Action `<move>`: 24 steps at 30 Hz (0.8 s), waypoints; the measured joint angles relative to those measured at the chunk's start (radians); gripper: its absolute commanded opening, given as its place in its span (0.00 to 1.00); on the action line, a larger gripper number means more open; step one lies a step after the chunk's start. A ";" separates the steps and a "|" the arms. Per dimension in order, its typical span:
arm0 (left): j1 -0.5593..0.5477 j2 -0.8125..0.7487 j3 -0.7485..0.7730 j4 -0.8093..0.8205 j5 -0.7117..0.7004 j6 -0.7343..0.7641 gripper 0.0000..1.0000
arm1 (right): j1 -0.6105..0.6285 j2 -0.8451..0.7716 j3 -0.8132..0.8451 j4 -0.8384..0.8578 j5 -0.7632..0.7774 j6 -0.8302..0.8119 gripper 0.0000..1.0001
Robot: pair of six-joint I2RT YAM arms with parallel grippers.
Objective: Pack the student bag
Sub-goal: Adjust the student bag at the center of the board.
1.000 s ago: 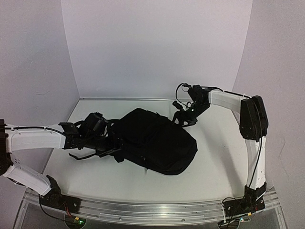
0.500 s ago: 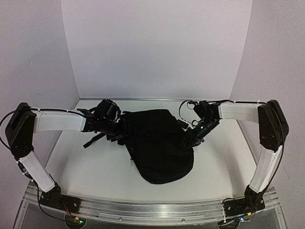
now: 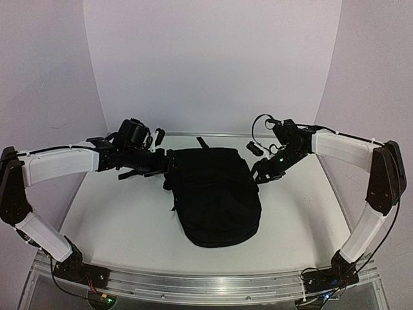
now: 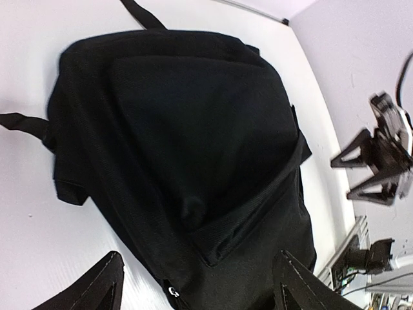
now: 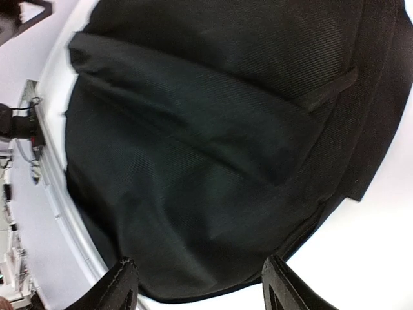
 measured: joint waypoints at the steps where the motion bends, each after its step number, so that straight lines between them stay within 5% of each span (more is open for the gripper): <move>1: -0.010 0.006 -0.001 -0.001 0.007 0.004 0.80 | 0.000 0.018 0.006 0.005 0.011 -0.002 0.66; 7: -0.067 0.099 0.000 0.006 0.014 0.010 0.74 | 0.004 0.146 0.069 0.030 0.030 -0.004 0.65; 14: -0.068 0.206 0.029 -0.002 0.018 0.008 0.43 | 0.004 0.236 0.178 0.058 0.039 0.004 0.60; 19: -0.065 0.212 0.060 -0.003 0.022 0.013 0.37 | 0.004 0.260 0.224 0.062 0.067 0.004 0.54; 21: -0.056 0.212 0.061 -0.002 0.031 0.012 0.29 | 0.004 0.280 0.244 0.062 0.070 0.005 0.46; 24: -0.047 0.212 0.061 -0.002 0.042 0.004 0.08 | 0.004 0.307 0.255 0.064 0.068 0.011 0.10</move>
